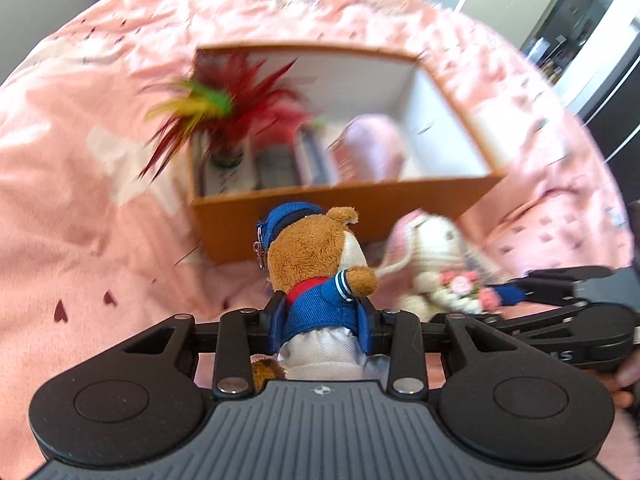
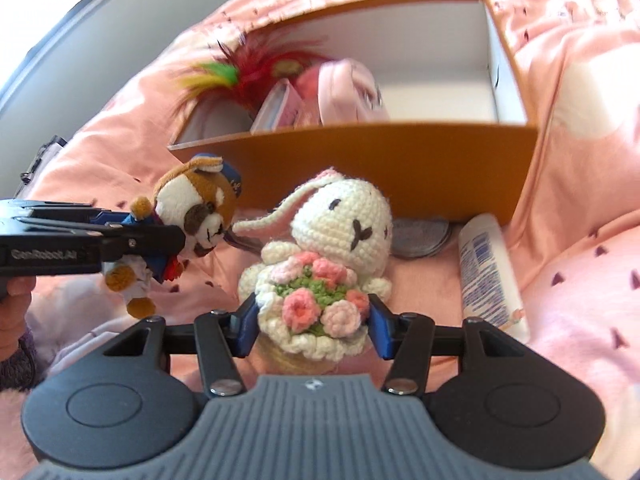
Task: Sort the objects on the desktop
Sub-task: 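Carry the bear plush and crocheted bunny over the box with both grippers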
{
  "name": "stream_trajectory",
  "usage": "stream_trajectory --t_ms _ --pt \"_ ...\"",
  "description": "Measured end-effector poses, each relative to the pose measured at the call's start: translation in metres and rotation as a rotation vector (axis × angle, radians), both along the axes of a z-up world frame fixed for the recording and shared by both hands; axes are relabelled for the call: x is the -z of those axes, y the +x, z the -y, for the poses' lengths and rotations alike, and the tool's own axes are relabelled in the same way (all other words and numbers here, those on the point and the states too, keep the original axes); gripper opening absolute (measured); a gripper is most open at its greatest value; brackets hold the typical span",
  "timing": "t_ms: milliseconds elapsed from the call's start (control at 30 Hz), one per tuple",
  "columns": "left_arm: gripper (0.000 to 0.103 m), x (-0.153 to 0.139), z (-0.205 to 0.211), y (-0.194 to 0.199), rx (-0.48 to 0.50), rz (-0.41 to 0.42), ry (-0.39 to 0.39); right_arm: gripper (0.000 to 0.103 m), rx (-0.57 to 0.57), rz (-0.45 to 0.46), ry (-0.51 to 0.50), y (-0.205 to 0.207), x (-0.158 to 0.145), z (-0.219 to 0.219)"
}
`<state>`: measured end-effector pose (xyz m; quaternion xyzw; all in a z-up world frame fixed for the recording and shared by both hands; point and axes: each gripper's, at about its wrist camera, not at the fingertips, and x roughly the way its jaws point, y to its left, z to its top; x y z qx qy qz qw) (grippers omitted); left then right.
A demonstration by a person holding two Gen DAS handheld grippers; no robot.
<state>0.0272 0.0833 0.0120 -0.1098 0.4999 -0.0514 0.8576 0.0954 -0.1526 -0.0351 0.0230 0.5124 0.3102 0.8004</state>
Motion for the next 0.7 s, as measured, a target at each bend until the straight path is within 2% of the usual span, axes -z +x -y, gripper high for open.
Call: stream_trajectory --t_ms 100,267,467,567,700 --pt "0.04 -0.021 0.009 -0.004 0.029 0.067 -0.027 0.056 -0.007 0.039 0.02 -0.001 -0.019 0.009" --pt "0.04 -0.053 0.024 -0.002 0.077 0.17 -0.075 0.056 -0.011 0.177 0.002 0.003 -0.057 0.02" --pt "0.04 -0.084 0.033 0.021 0.094 0.313 -0.177 0.056 -0.027 0.314 -0.02 0.025 -0.1 0.03" --pt "0.04 -0.086 0.034 0.046 0.087 0.343 -0.259 0.056 -0.048 0.345 -0.046 0.046 -0.11 0.031" --pt "0.039 -0.075 0.038 0.083 0.061 0.341 -0.325 0.056 -0.082 0.321 -0.068 0.083 -0.112 0.037"
